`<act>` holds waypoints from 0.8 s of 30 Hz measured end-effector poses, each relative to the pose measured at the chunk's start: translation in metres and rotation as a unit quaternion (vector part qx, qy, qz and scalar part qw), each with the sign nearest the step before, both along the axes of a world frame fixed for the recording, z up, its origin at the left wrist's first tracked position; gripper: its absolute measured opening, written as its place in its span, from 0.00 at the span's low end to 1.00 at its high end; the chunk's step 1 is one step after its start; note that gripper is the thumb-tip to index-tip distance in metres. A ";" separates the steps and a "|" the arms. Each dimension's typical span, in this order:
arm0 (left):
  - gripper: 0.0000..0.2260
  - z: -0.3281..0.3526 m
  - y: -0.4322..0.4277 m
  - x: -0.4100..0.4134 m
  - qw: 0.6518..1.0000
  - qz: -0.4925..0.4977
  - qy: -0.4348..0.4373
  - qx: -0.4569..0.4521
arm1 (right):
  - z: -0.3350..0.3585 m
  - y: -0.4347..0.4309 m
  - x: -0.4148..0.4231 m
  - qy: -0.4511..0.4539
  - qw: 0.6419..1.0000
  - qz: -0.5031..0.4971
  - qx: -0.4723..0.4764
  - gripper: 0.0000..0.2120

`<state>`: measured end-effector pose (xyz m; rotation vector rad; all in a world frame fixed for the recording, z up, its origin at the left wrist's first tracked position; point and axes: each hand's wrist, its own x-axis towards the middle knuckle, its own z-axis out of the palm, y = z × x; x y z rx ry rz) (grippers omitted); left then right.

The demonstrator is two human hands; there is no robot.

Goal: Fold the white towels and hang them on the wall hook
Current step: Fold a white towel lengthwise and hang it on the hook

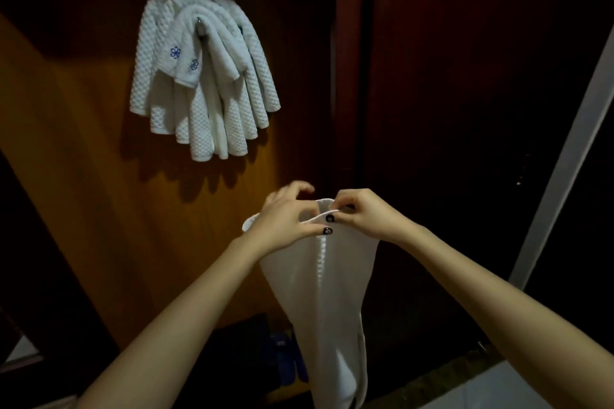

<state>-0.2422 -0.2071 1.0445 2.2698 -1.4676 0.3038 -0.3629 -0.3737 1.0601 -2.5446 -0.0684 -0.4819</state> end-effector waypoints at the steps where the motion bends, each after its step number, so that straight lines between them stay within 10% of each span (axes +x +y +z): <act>1: 0.13 0.000 -0.004 0.001 0.998 -0.011 0.055 0.006 | 0.003 -0.002 0.000 0.005 1.000 -0.001 0.002 0.06; 11: 0.08 0.025 -0.017 -0.005 0.938 -0.068 0.330 -0.088 | 0.023 -0.046 -0.013 0.059 0.998 -0.015 -0.019 0.09; 24: 0.15 0.026 -0.001 -0.019 0.916 -0.047 0.380 -0.122 | 0.009 -0.076 -0.035 0.003 0.992 0.070 0.109 0.03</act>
